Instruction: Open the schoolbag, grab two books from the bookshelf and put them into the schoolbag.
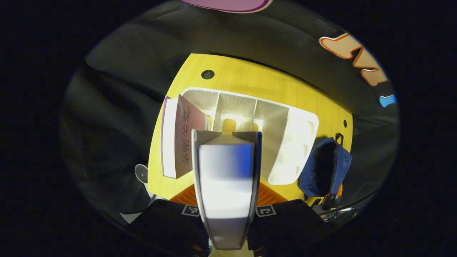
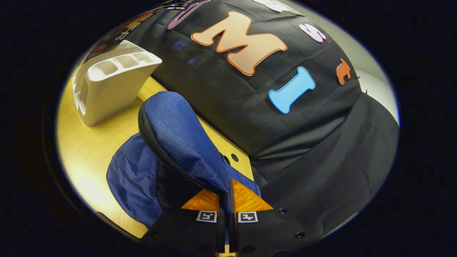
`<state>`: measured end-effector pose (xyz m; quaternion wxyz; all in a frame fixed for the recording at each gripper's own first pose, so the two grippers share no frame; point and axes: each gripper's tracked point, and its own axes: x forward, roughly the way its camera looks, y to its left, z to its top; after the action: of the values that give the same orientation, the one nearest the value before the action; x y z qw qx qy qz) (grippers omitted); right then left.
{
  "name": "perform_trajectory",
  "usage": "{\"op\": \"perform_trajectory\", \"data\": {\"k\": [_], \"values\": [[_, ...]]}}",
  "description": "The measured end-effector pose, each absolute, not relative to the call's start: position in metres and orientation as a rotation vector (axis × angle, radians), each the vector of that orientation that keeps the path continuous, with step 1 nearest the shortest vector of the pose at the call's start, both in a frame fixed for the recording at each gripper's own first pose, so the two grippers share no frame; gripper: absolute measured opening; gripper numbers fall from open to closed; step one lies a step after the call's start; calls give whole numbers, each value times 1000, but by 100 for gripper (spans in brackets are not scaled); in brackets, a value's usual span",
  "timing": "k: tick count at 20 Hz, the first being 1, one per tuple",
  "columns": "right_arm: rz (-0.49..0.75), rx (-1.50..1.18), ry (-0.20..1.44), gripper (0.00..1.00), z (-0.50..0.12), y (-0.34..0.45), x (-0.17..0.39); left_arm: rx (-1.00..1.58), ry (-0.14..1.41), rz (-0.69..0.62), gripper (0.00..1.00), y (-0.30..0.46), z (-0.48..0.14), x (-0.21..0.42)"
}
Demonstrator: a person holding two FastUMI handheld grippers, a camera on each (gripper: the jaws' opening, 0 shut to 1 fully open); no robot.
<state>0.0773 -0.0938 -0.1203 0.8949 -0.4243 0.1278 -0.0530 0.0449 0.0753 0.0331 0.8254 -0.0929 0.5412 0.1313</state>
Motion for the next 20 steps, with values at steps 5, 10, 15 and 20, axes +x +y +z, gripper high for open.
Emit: {"op": "perform_trajectory", "data": {"k": [5, 10, 15, 20], "values": [[-98, -862, 257, 5, -120, -95, 77, -204, 1090, 265, 39, 61, 65, 7], [-91, -838, 245, 5, -120, -96, 79, -188, 1007, 148, 39, 8, 87, -13], [-90, -769, 239, 7, -114, -105, 75, -257, 945, -64, 39, -72, 80, -9], [-85, -706, 239, 5, -108, -109, 80, -364, 920, -231, 39, -138, 38, 18]]}}
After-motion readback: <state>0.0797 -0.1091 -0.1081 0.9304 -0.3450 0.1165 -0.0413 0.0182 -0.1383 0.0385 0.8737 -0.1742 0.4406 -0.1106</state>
